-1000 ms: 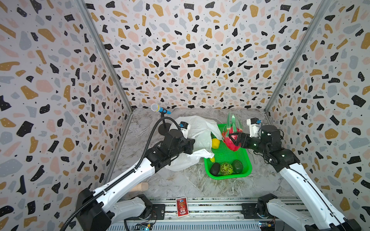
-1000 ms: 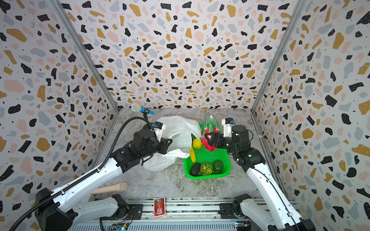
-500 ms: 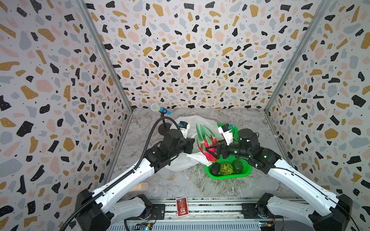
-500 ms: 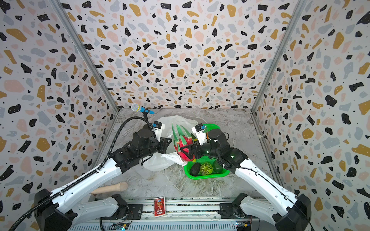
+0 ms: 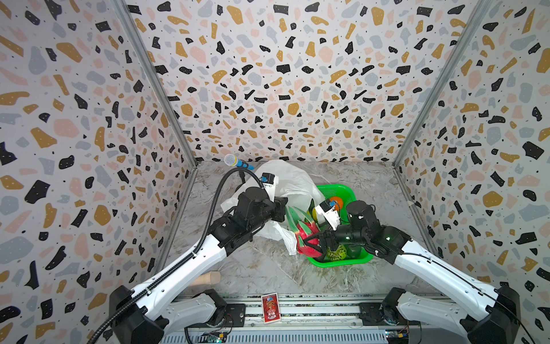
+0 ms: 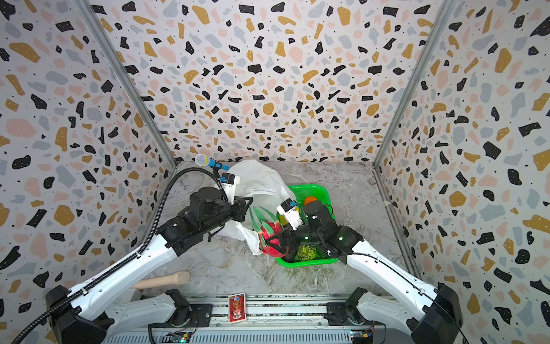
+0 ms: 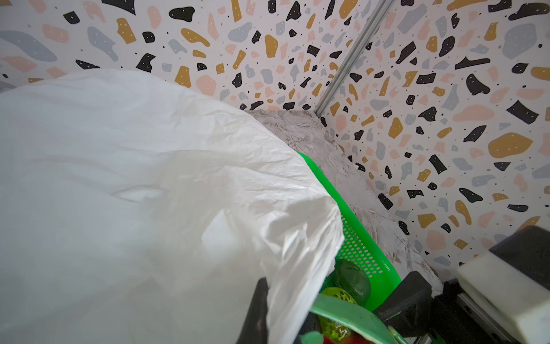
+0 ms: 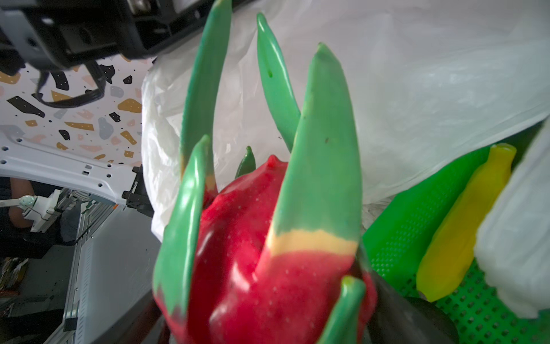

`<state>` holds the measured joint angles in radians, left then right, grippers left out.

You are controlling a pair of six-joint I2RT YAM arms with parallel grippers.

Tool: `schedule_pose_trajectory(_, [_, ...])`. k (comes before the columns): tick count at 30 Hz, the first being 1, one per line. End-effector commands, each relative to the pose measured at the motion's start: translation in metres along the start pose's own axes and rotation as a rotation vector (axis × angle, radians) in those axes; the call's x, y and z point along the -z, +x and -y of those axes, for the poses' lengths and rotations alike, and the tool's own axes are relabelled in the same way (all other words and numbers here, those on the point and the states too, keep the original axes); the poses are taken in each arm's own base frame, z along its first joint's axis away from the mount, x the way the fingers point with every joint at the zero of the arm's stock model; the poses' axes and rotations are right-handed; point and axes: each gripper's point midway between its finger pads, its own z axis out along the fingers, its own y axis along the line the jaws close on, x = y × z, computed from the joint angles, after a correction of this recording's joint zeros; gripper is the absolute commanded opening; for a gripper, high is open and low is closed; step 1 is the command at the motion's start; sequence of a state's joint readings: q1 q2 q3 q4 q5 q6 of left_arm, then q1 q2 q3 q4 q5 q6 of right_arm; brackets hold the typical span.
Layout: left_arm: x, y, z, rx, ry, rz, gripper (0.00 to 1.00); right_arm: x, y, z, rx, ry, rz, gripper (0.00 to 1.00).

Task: Place the fruits into the plastic bag
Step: Place the fruit in the plastic bag.

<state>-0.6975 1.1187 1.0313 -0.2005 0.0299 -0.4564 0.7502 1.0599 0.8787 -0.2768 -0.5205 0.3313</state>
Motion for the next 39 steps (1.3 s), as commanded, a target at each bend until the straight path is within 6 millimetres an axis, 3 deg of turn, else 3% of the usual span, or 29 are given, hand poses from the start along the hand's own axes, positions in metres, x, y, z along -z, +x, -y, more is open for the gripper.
schedule_pose_trajectory(1, [0.016,-0.024,0.028,-0.045,0.12,0.057,0.0,0.004,-0.021,-0.005,0.041,-0.045,0.069,0.45])
schedule_pose_trajectory(7, [0.015,0.002,0.028,-0.114,0.144,-0.047,0.0,0.011,-0.056,0.009,-0.004,-0.038,0.146,0.43])
schedule_pose_trajectory(14, [0.026,0.002,0.033,-0.14,0.182,-0.016,0.0,0.008,-0.075,0.02,-0.06,-0.038,0.182,0.42])
schedule_pose_trajectory(23, [0.018,0.02,0.035,-0.128,0.219,-0.066,0.0,0.017,-0.11,0.003,-0.111,-0.126,0.294,0.42])
schedule_pose_trajectory(27, [0.017,0.028,0.031,-0.136,0.211,-0.088,0.0,0.027,-0.118,0.012,-0.123,-0.073,0.336,0.42])
schedule_pose_trajectory(33, [0.019,0.041,0.039,-0.128,0.274,-0.135,0.0,0.044,-0.122,0.05,-0.206,0.095,0.421,0.42])
schedule_pose_trajectory(39, [0.024,0.042,0.062,-0.079,0.414,-0.142,0.0,0.039,-0.128,0.051,-0.251,0.082,0.451,0.42])
